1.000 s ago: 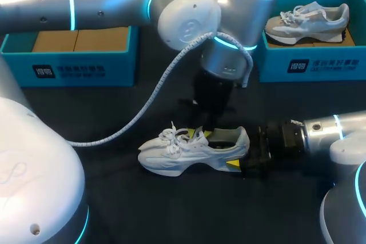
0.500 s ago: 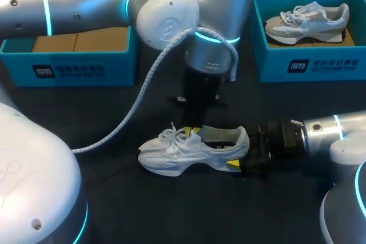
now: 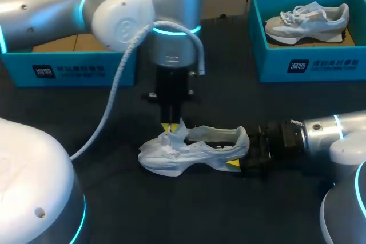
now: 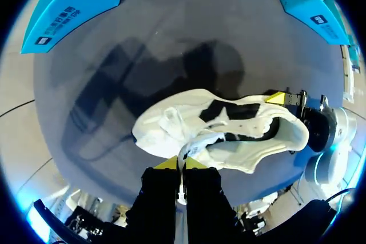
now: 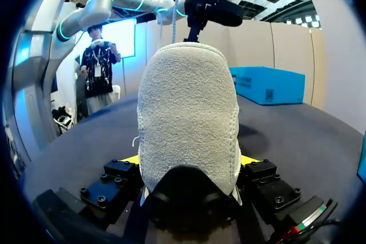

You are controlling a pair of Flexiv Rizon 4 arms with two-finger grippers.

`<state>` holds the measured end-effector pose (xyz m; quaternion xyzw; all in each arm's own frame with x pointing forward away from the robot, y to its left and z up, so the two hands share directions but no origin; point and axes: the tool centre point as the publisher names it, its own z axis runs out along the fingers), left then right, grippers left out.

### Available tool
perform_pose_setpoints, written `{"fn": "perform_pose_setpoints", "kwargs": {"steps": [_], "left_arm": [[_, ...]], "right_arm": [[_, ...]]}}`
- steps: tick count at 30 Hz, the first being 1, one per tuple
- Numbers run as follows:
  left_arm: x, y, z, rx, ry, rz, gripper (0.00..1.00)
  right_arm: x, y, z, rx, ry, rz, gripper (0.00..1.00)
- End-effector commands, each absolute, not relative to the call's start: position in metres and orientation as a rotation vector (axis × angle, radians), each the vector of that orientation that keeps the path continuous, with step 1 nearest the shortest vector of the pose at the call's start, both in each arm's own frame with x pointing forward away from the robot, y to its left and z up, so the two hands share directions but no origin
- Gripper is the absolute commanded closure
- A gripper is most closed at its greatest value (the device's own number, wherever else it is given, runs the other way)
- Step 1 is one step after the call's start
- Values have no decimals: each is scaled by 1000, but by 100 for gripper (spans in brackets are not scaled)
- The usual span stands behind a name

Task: Take the shoe out of the shoebox, open the shoe tongue, remove and reinsert the insole, then place the shoe into the shoebox

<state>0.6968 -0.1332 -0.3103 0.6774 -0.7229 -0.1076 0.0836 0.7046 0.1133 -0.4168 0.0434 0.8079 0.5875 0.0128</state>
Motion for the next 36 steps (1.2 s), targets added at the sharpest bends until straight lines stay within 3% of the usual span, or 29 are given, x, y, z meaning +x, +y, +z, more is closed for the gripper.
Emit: {"fn": "perform_pose_setpoints", "kwargs": {"steps": [1,23,25,30,31,33,36], "left_arm": [[695,-112,-314,1911,-1979,15,100],[692,-80,-364,1898,-1982,110,100],[693,-77,-366,1903,-1970,97,95],[697,-70,-364,1932,-1963,106,68],[697,-69,-362,1933,-1963,109,58],[698,-68,-355,1937,-1967,138,25],[700,-68,-343,1927,-1965,171,2]], "right_arm": [[704,115,-417,137,2519,1827,100],[704,115,-417,137,2519,1827,100],[704,115,-417,137,2519,1827,100],[704,115,-417,137,2519,1827,100],[704,115,-417,137,2519,1827,100],[704,115,-417,137,2519,1827,100],[704,115,-417,137,2519,1827,100]]}}
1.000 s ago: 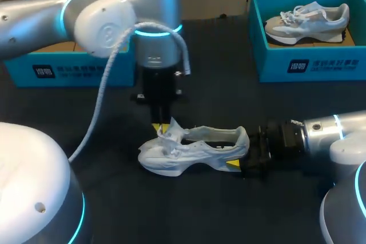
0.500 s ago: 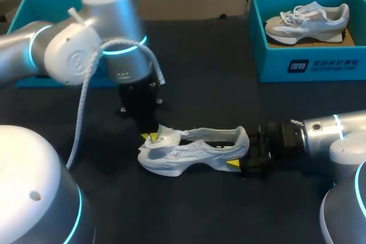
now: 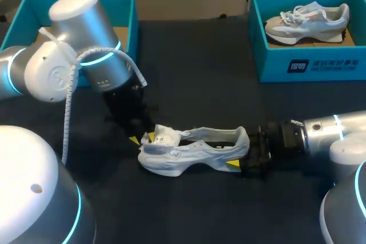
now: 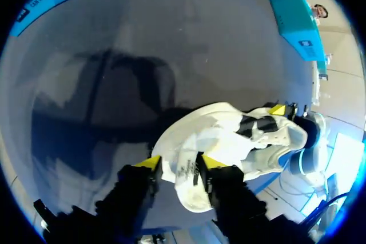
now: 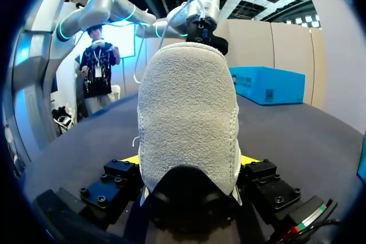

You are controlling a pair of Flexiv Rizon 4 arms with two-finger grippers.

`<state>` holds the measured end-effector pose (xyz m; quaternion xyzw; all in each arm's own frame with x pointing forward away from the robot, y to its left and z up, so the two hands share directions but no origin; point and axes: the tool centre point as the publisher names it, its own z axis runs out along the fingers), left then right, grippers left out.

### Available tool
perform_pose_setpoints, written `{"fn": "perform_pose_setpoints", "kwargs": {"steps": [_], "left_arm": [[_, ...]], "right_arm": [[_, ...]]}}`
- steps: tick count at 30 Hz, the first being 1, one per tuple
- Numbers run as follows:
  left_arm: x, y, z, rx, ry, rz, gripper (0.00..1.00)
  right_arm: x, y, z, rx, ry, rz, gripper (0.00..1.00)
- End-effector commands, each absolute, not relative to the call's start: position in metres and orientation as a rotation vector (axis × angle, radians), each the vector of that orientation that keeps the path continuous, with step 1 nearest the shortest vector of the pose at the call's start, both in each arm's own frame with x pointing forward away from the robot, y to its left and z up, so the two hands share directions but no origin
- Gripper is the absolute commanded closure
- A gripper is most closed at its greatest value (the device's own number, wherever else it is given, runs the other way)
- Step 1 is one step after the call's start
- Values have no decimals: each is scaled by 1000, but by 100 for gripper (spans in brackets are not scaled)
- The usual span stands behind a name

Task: Take the shoe out of the shoebox, open the shoe tongue, remove and reinsert the insole, then place the shoe into the shoebox

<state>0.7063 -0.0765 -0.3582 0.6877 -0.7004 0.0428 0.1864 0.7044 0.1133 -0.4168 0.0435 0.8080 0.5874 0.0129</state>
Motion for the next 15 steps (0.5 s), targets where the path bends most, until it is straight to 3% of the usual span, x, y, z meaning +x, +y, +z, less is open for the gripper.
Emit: {"fn": "perform_pose_setpoints", "kwargs": {"steps": [1,11,15], "left_arm": [[700,-69,-338,1924,-1969,185,2],[704,-91,-280,1827,-2058,316,0],[706,-102,-265,1758,-2124,288,11]], "right_arm": [[704,115,-417,137,2519,1827,100],[704,115,-417,137,2519,1827,100],[704,115,-417,137,2519,1827,100]]}}
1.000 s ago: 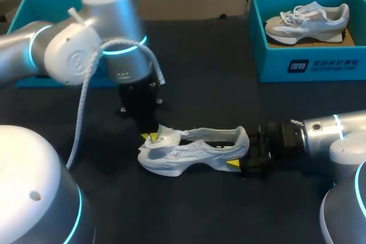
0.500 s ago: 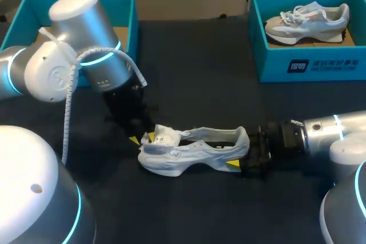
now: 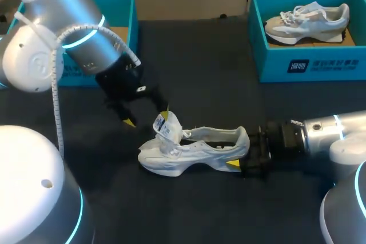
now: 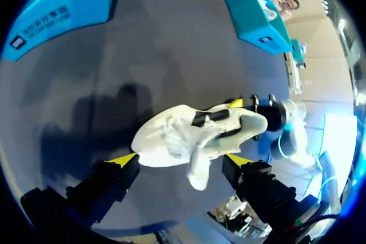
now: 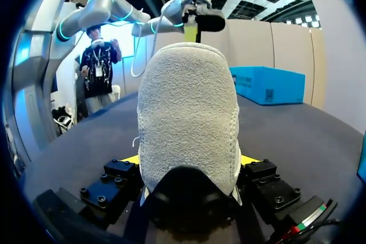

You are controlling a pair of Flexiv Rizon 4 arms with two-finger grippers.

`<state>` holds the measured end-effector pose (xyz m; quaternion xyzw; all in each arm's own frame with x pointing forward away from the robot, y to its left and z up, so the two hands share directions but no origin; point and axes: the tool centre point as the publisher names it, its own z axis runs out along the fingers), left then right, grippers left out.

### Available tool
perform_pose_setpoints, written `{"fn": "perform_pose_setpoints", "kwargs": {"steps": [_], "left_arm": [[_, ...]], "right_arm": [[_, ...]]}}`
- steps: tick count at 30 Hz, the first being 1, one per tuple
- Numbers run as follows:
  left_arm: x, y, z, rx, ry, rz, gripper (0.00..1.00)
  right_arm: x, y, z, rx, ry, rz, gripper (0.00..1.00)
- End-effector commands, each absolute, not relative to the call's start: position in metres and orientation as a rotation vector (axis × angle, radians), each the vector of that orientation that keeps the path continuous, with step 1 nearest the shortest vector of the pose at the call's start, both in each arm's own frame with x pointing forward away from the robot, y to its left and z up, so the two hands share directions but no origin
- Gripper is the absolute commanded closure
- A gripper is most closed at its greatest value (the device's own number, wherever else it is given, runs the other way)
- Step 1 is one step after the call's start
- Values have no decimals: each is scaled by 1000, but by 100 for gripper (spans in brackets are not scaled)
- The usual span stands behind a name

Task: Take the shoe out of the shoebox, open the shoe tongue, remove and reinsert the insole, then place the shoe into the shoebox

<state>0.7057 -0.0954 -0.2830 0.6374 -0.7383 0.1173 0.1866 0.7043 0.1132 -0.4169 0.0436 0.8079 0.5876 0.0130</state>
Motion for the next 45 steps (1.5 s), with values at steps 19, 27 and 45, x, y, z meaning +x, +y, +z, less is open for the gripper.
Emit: {"fn": "perform_pose_setpoints", "kwargs": {"steps": [19,27,45], "left_arm": [[684,-137,-201,802,-2698,64,100],[675,-144,-198,638,-2737,7,100],[677,-176,-218,431,-2926,132,100]], "right_arm": [[704,115,-417,137,2519,1827,100],[704,115,-417,137,2519,1827,100],[704,115,-417,137,2519,1827,100]]}}
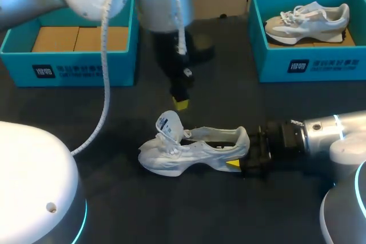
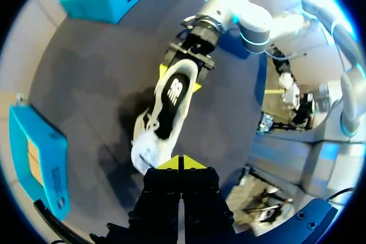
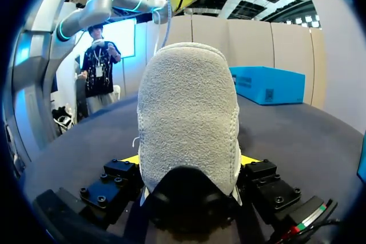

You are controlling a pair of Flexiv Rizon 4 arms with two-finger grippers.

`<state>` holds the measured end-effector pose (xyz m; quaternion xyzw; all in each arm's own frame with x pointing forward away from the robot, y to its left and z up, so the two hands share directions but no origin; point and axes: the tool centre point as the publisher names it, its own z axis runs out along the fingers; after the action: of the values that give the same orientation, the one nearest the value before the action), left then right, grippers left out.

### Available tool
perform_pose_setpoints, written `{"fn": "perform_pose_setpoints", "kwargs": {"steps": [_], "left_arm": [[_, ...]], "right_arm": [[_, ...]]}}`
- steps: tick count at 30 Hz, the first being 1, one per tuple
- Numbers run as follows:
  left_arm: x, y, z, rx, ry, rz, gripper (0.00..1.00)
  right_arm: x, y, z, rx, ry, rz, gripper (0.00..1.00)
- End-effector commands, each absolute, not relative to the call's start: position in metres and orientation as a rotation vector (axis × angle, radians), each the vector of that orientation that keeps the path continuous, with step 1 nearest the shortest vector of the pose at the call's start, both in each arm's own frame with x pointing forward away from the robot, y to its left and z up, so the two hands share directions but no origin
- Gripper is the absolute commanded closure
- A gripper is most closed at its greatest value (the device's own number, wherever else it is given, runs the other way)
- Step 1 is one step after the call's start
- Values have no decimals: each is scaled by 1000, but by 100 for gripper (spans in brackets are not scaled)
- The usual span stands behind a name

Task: Take the shoe out of the shoebox, open the shoe tongue, remove and reinsert the insole, then place the shoe into the shoebox

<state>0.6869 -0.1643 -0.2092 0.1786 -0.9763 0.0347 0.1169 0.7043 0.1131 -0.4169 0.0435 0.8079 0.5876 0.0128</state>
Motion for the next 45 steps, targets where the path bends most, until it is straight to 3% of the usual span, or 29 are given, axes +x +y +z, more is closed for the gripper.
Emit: {"fn": "perform_pose_setpoints", "kwargs": {"steps": [1,10,25,45], "left_arm": [[676,-180,-221,391,-2947,146,100],[678,-201,-249,149,-2899,161,100],[679,-205,-251,130,-2903,164,100],[699,-237,-333,-149,-2876,73,100]], "right_arm": [[704,115,-417,137,2519,1827,100],[704,115,-417,137,2519,1827,100],[704,115,-417,137,2519,1827,100],[704,115,-417,137,2519,1827,100]]}}
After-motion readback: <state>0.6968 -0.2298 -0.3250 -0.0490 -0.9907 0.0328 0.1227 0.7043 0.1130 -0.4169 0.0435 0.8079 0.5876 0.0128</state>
